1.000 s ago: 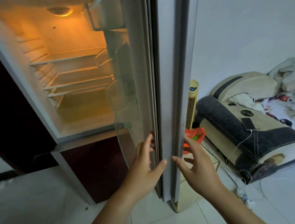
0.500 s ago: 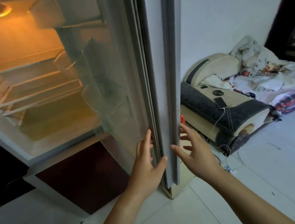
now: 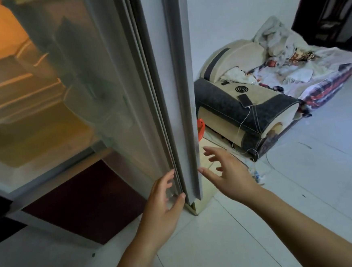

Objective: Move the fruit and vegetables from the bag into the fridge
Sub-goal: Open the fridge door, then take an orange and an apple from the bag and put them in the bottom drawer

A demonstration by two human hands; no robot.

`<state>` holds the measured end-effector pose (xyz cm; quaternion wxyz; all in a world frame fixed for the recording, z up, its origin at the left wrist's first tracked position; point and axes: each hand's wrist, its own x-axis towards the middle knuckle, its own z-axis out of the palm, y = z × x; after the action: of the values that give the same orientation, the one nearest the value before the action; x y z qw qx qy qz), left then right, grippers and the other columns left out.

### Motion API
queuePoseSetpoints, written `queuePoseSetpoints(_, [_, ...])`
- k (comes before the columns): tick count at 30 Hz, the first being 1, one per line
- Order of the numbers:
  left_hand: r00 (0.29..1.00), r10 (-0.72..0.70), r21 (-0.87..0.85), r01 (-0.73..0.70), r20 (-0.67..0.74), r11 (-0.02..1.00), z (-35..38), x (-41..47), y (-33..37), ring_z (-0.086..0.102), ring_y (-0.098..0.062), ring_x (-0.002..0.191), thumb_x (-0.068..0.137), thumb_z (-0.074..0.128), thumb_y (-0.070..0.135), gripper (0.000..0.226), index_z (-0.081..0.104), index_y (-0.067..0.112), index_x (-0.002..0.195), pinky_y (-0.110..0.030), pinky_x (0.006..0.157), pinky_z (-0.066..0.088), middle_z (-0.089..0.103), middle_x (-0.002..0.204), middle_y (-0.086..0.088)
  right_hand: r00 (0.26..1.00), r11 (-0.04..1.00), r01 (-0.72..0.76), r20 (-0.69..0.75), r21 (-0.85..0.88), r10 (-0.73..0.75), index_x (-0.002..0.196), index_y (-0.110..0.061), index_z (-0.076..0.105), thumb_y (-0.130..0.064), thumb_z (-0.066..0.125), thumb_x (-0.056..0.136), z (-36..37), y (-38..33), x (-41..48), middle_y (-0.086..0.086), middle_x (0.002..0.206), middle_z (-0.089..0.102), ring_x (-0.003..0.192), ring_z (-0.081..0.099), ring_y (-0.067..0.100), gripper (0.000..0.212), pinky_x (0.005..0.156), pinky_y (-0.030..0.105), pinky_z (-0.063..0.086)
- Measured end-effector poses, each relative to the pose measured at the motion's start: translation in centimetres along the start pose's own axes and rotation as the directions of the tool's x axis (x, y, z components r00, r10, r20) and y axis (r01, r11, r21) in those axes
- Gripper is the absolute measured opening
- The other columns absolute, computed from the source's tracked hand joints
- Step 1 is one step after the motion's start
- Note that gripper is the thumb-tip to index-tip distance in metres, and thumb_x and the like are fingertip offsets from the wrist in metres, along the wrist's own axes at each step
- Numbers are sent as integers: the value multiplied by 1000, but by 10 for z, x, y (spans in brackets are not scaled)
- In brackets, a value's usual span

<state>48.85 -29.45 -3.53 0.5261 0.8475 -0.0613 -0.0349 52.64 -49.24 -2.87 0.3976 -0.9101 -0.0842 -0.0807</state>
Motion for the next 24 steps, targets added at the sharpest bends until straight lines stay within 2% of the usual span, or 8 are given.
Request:
queuePoseSetpoints(4, [1000,-11,70,12,-17,997,19,2,8,41,14,118,88,60,22,49,42,52,122,-20,97,39,49,127,26,999,999,12,51,51,-15,134,-31,39,-46,58,85,-13,23,6,-13,126,49,105,47,0,55,90,28,48])
queuePoseSetpoints(7, [998,-40,104,44,-42,994,47,8,18,43,14,115,88,60,23,44,46,48,121,-20,96,38,52,122,27,995,996,42,92,82,-49,132,-30,42,-45,59,85,-29,49,16,-14,123,51,104,49,1,51,89,26,48])
queuePoseSetpoints(10, [991,-107,123,117,-81,986,85,20,29,43,15,113,88,59,26,39,46,51,115,-19,95,39,51,119,29,987,991,46,144,126,-65,129,-28,46,-44,59,85,-46,81,30,-13,121,52,103,50,2,48,88,24,47])
queuePoseSetpoints(13, [983,-141,105,153,-115,983,127,41,41,46,10,114,82,58,32,35,47,50,111,-20,93,42,51,118,28,974,991,58,213,120,-83,127,-25,49,-45,58,86,-64,119,43,-11,124,52,102,49,1,47,85,20,43])
queuePoseSetpoints(18, [984,-154,193,168,-86,967,186,102,55,47,5,108,89,59,22,39,50,31,126,5,77,31,50,121,17,934,995,91,346,29,-95,128,-21,49,-46,56,87,-105,187,59,-5,128,52,112,49,8,49,86,15,33])
queuePoseSetpoints(24, [991,-129,278,135,-40,951,227,168,58,46,6,105,88,59,20,37,52,26,124,7,76,29,49,119,16,929,998,59,369,-38,-41,125,-23,51,-46,56,87,-141,246,99,-7,127,52,111,49,5,44,83,13,32])
